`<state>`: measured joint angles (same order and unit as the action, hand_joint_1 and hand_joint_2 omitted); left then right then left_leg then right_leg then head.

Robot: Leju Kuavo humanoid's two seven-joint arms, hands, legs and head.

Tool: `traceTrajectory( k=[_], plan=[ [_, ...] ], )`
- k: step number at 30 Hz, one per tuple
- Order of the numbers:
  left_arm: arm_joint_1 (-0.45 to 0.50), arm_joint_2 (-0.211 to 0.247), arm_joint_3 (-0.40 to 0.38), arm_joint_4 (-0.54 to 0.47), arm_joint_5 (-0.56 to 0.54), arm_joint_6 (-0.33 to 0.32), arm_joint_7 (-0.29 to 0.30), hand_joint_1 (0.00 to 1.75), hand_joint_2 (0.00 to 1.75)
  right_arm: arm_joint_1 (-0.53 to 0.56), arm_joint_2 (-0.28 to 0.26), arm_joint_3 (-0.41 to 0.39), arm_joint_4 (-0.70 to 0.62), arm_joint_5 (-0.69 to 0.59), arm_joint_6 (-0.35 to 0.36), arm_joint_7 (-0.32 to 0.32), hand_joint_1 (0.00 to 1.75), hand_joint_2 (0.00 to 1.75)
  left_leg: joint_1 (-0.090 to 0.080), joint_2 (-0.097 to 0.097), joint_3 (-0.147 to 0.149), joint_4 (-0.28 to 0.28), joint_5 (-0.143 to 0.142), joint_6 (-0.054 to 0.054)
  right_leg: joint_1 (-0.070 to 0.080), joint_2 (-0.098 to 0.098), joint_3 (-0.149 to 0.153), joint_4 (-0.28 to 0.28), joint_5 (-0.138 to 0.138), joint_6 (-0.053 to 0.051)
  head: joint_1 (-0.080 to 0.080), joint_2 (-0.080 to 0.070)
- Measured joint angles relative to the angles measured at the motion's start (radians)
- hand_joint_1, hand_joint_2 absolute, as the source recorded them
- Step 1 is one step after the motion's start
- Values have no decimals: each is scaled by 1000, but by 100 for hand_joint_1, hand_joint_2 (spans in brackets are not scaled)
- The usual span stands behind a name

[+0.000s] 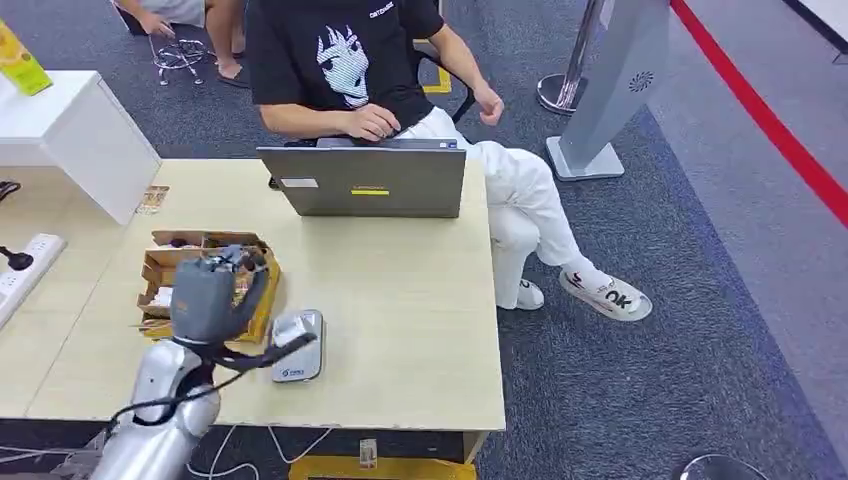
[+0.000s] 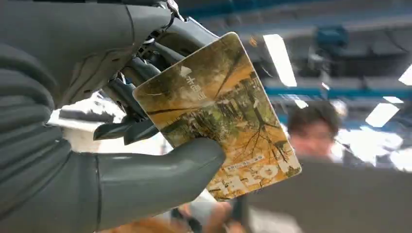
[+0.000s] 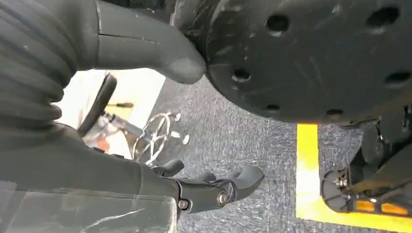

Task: Pass the card to the sensor for recognition and then transmit it.

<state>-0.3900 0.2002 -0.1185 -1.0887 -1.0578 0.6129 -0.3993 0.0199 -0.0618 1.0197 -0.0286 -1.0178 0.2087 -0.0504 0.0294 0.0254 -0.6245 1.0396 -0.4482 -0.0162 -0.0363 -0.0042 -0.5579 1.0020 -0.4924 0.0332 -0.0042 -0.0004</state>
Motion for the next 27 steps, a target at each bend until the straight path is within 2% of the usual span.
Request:
traceTrajectory(
  k=[1, 2, 3, 10, 23, 27],
  plan=[
    [156, -18, -169, -161, -46, -67, 81, 175, 175, 8, 18, -5, 7, -19, -10, -7, 0, 175, 0, 1, 0, 0, -3, 0, 0, 1, 0, -1, -1, 1, 0, 0],
    [245, -16, -260, -228, -35, -59, 90, 175, 175, 16, 24, -7, 13, -25, -10, -12, 0, 175, 0, 0, 0, 0, -3, 0, 0, 0, 0, -1, -3, 1, 0, 0],
    [256, -15, -276, -241, -29, -60, 90, 175, 175, 16, 24, -8, 14, -26, -10, -12, 0, 175, 0, 0, 0, 0, -3, 0, 1, -1, 0, -1, -3, 1, 0, 0],
    [284, -2, -324, -289, -16, -63, 88, 175, 175, 17, 27, -10, 19, -26, -10, -12, 0, 175, 1, 0, 0, 0, -3, 0, 1, -1, 1, 0, -3, 1, 0, 0],
    [289, 7, -344, -304, -16, -63, 88, 175, 175, 17, 28, -18, 23, -26, -10, -12, 0, 175, 1, 0, 0, 0, -3, 0, 1, -1, 1, 0, -3, 1, 0, 0],
    [311, 13, -346, -304, -45, -103, 94, 175, 175, 17, 28, -23, 23, -30, -9, -12, 0, 175, 1, 0, 0, -1, -3, 0, 1, -1, 2, 0, -3, 1, 0, 0]
  ],
)
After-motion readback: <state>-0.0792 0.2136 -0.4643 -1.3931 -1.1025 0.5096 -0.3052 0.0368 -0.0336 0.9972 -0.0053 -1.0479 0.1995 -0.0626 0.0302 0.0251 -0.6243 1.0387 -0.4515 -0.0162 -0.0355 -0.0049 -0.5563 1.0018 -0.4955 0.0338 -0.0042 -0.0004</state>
